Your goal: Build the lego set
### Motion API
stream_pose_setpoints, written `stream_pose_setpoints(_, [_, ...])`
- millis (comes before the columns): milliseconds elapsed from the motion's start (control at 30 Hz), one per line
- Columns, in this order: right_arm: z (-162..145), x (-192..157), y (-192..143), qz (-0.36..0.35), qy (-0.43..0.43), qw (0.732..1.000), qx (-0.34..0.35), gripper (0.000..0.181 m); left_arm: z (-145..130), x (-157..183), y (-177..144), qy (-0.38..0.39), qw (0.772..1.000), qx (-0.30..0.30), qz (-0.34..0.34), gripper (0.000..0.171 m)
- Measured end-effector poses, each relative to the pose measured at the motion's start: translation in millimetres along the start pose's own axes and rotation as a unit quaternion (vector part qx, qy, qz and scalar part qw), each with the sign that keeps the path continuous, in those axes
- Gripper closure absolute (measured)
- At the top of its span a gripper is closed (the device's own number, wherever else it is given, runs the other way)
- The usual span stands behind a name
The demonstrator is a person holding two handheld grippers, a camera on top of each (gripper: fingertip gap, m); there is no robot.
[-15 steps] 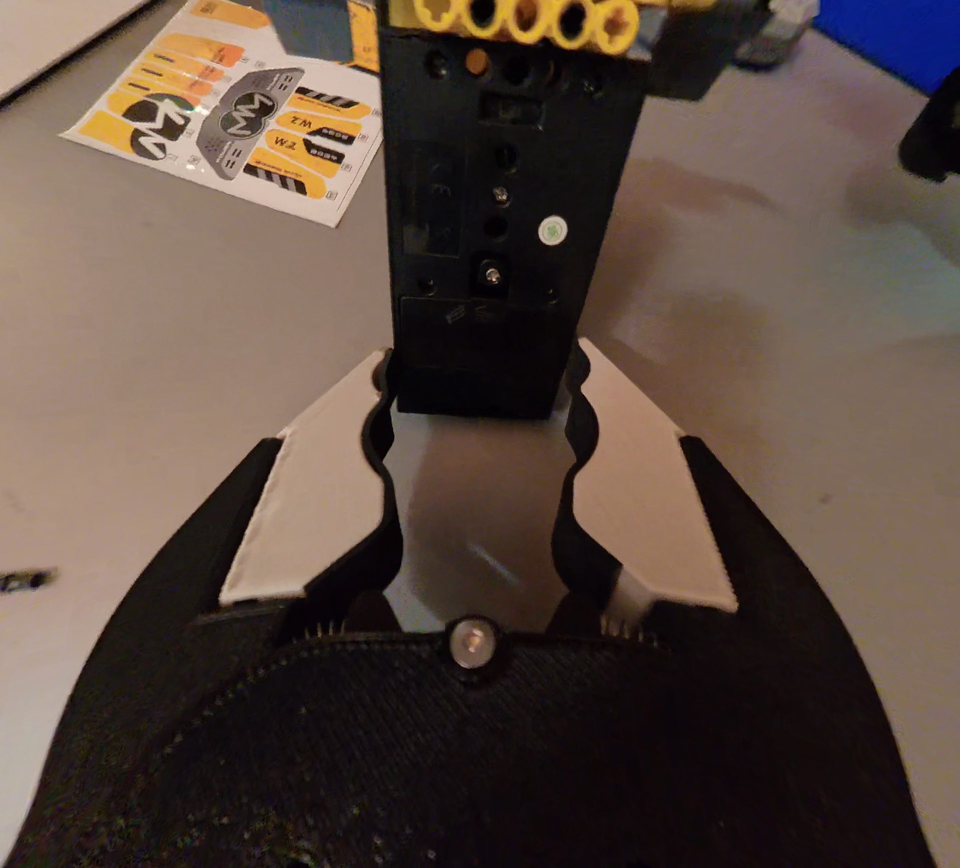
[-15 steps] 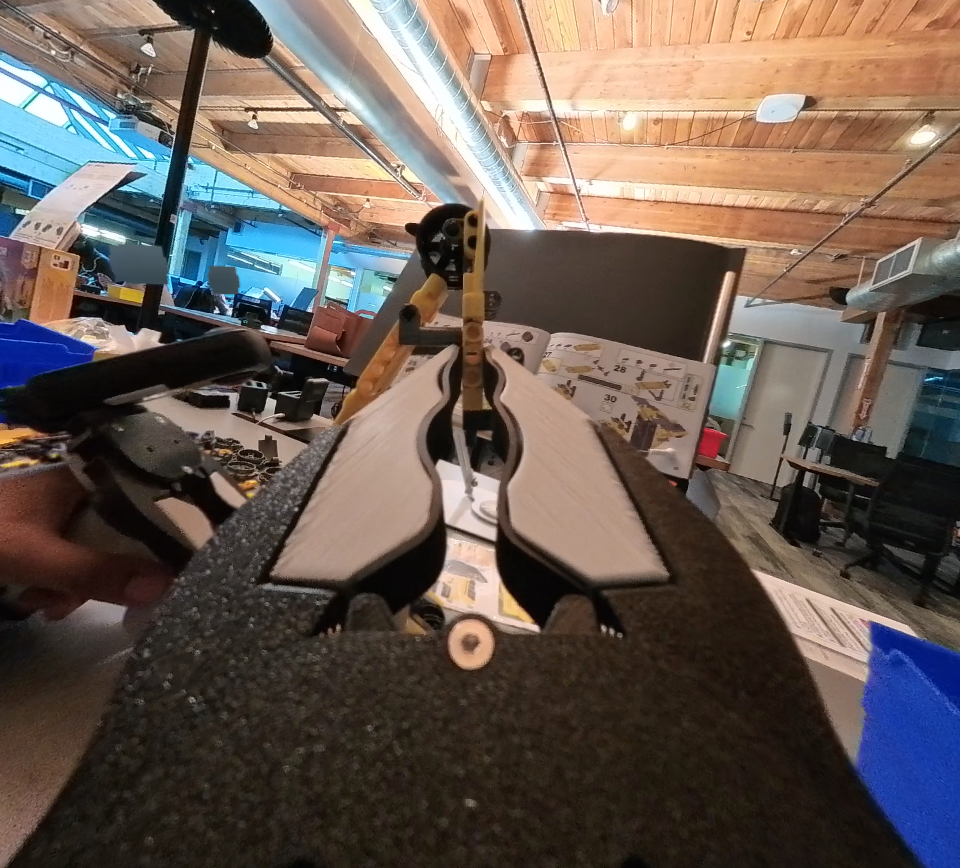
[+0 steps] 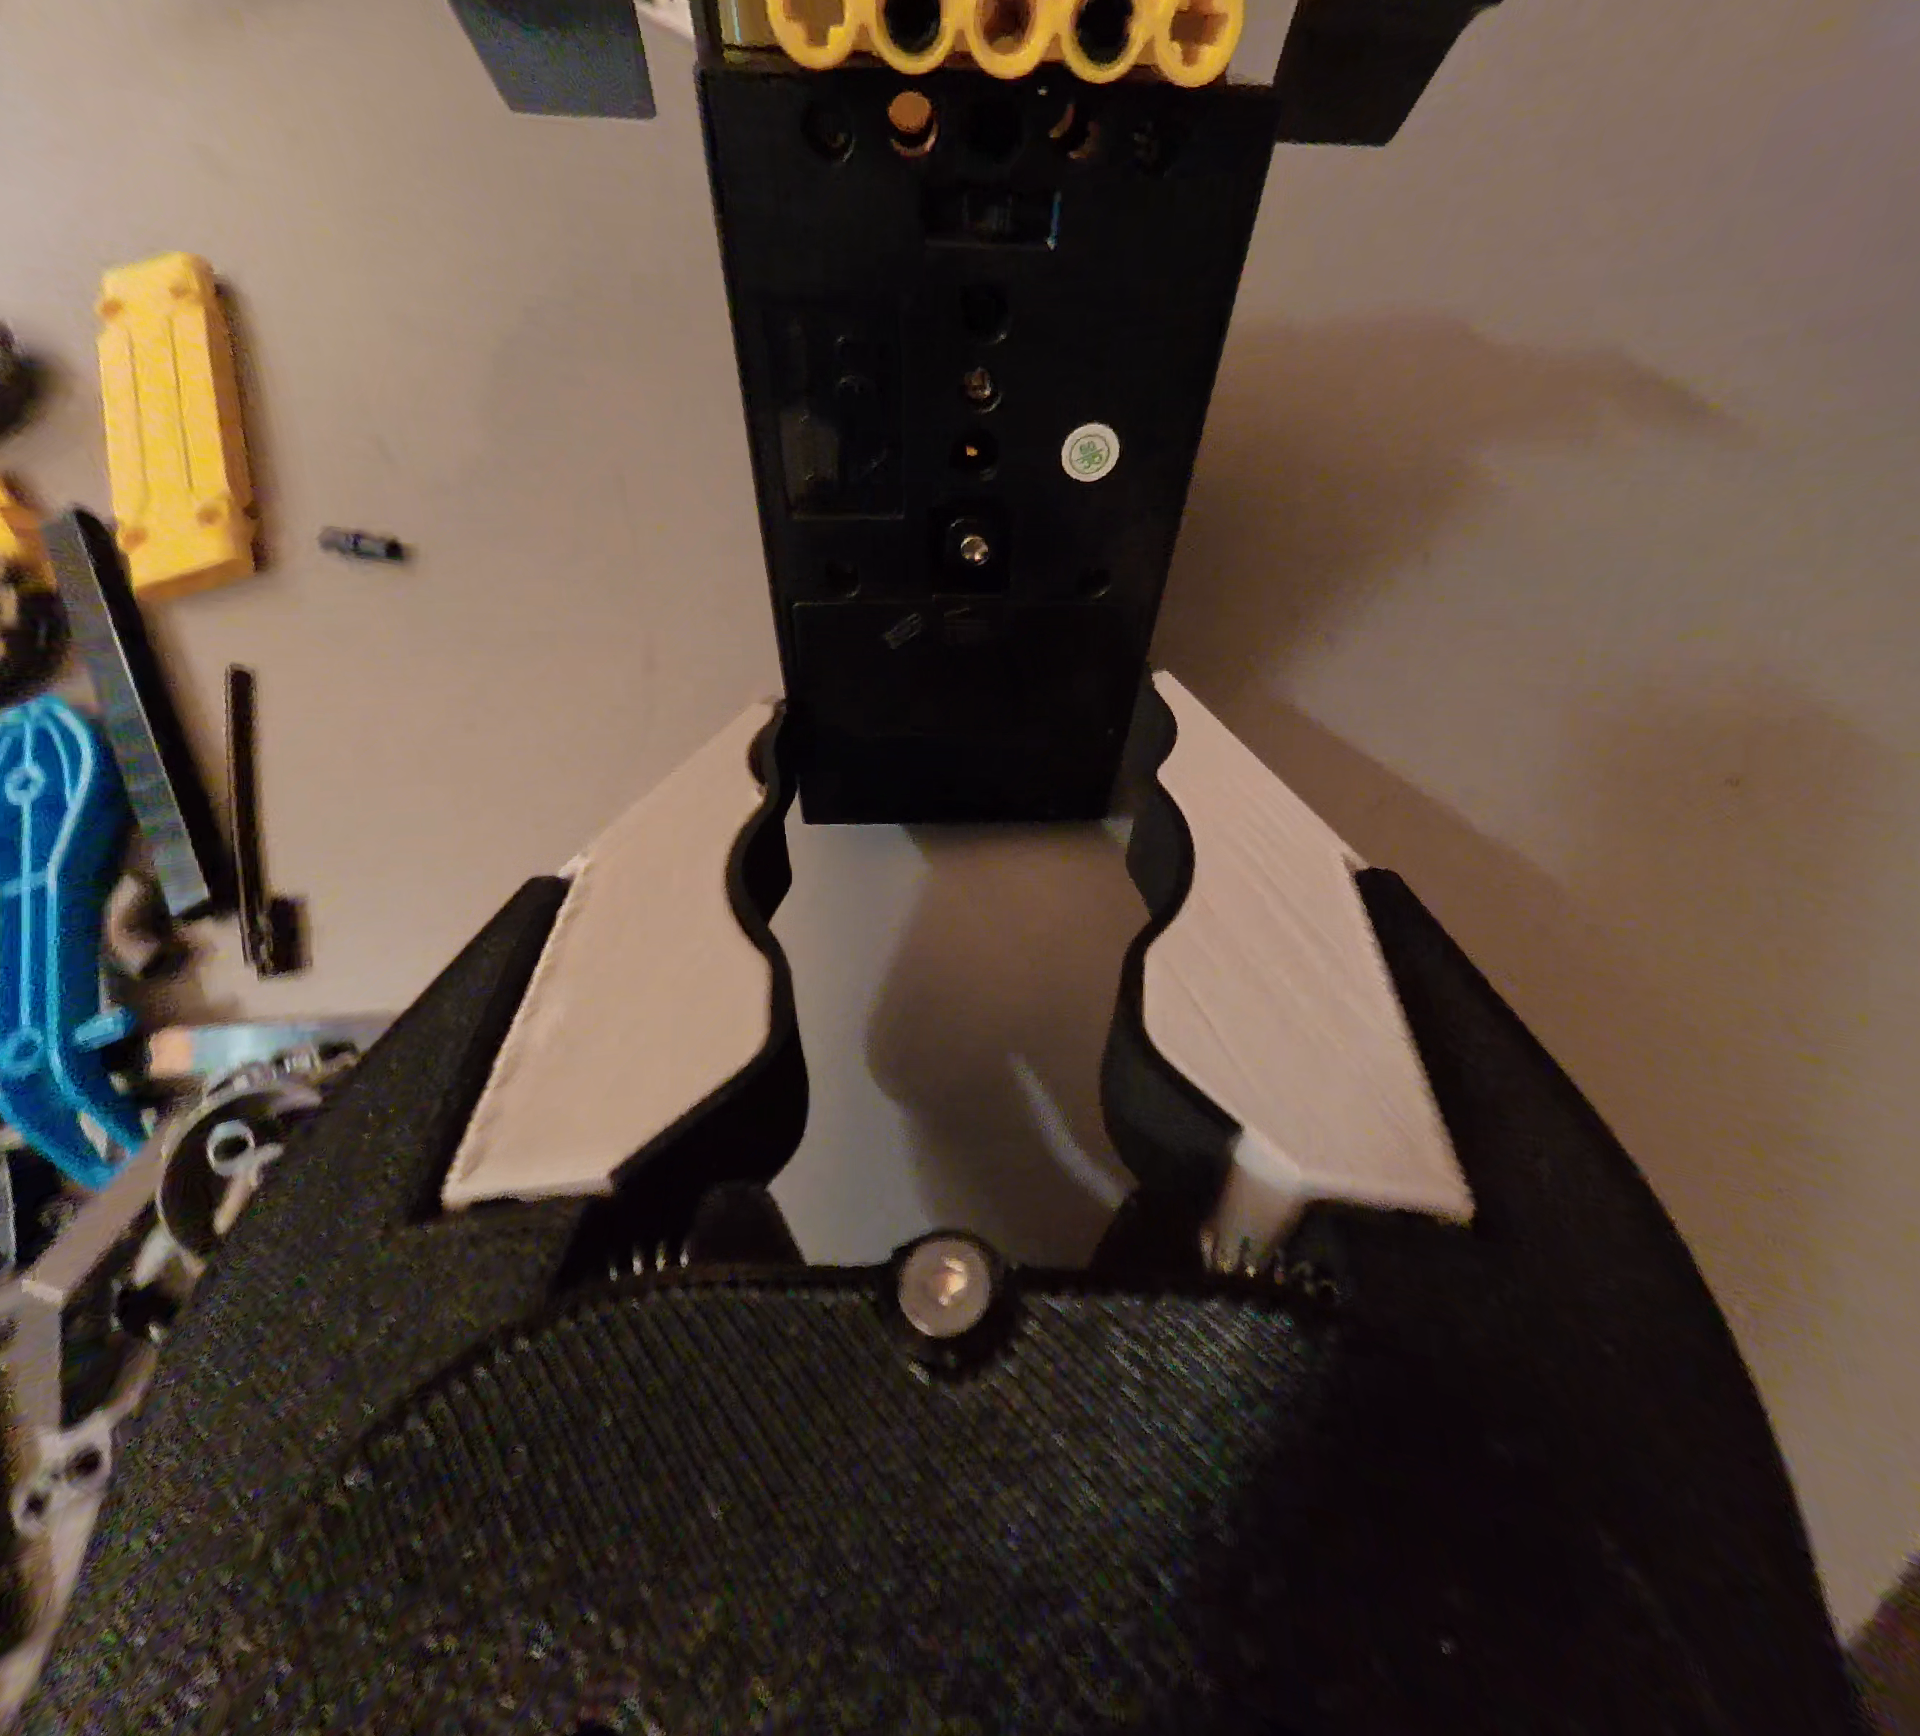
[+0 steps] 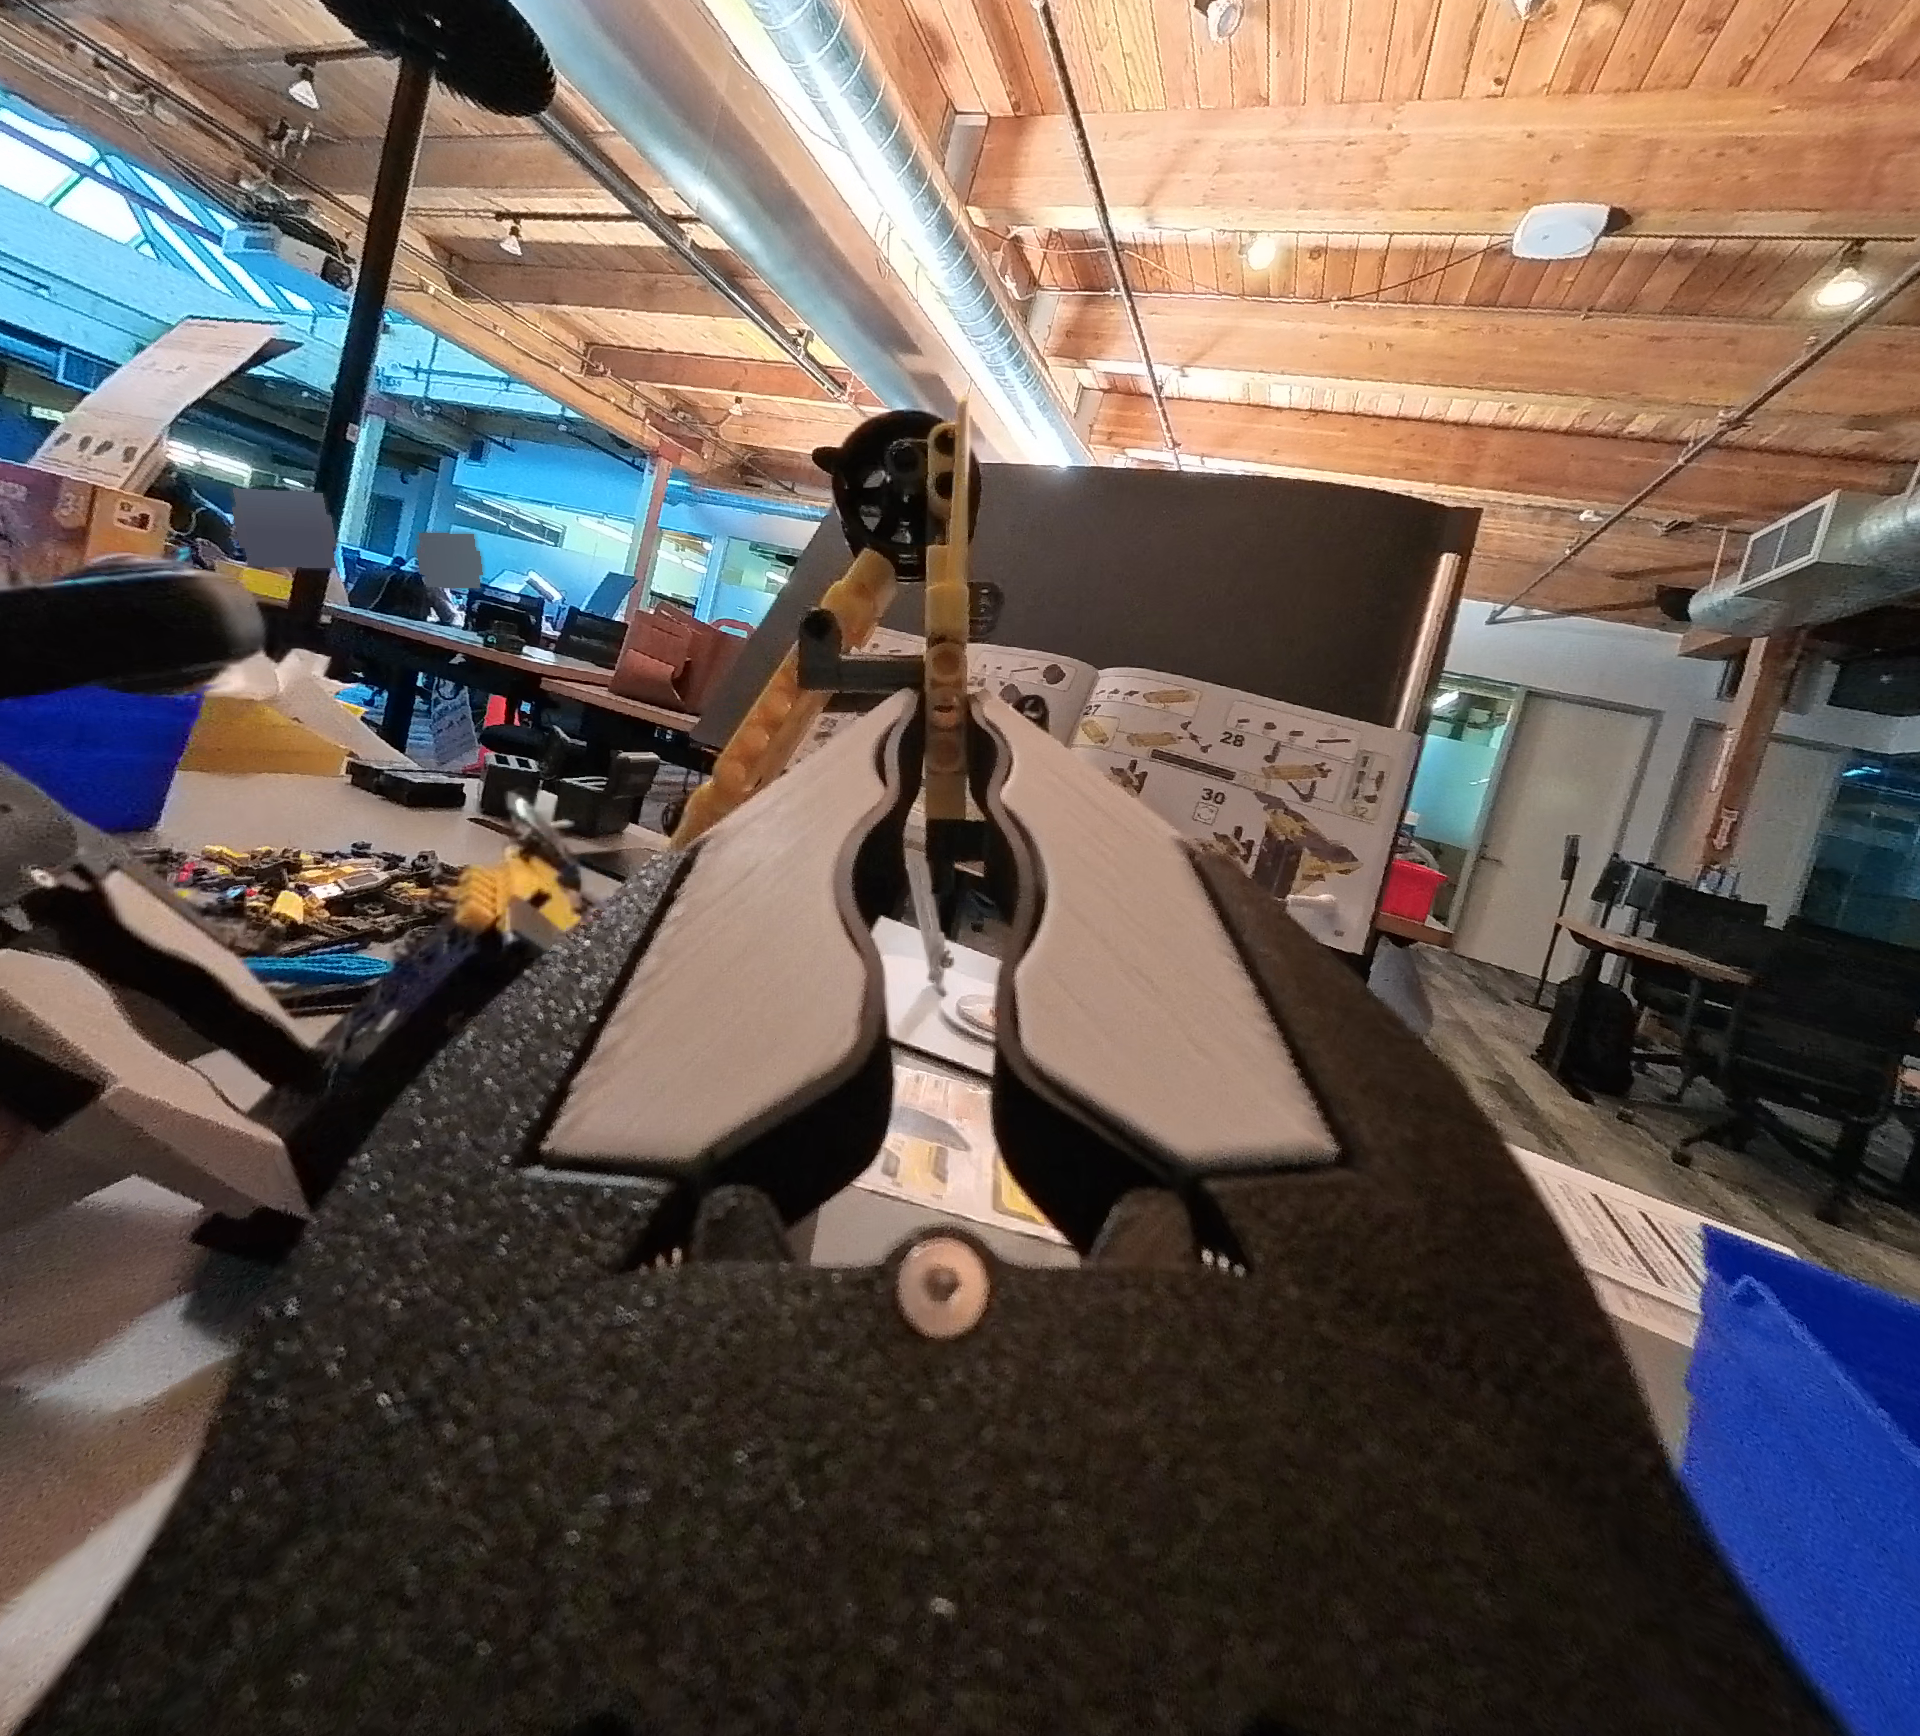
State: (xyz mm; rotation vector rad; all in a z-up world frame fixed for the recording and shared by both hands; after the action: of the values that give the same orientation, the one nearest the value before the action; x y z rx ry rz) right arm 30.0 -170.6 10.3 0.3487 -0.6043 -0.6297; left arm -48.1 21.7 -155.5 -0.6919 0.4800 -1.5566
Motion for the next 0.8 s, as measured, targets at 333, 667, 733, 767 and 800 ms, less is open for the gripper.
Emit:
stream_pose_setpoints(333, [1,-7,-3,0.004,-0.002,1.0,0.0,0.175,-10,11,-5,-0.068,0.997,-0.009,-0.043,0.111])
stream_pose_setpoints(667, [-4,-7,-3,0.007,-0.008,1.0,-0.012,0.174,-22,25,-3,-0.057,0.996,-0.025,-0.056,0.106])
stream_pose_setpoints(733, [-4,-7,-3,0.007,-0.007,1.0,-0.013,0.174,-22,25,-2,-0.04,0.998,-0.032,-0.042,0.112])
stream_pose_setpoints(767, [-4,-7,-3,0.007,-0.007,1.0,-0.014,0.174,-22,25,-2,-0.037,0.998,-0.035,-0.041,0.112])
stream_pose_setpoints(800, [-5,-7,-3,0.007,-0.008,1.0,-0.014,0.174,-22,27,-2,-0.037,0.998,-0.038,-0.045,0.112])
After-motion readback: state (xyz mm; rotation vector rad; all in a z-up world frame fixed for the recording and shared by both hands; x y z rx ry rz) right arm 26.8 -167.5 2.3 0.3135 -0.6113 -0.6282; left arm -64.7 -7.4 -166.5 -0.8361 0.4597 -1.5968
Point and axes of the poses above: each gripper's, where its closed fingertips meet, y out along the fingers, z out of its top, x = y × z across the jaws, the point moved 3 cm from there along -y, back along the fingers, and after that the axes turned 12 degrees about -y, right-handed, at the moved point
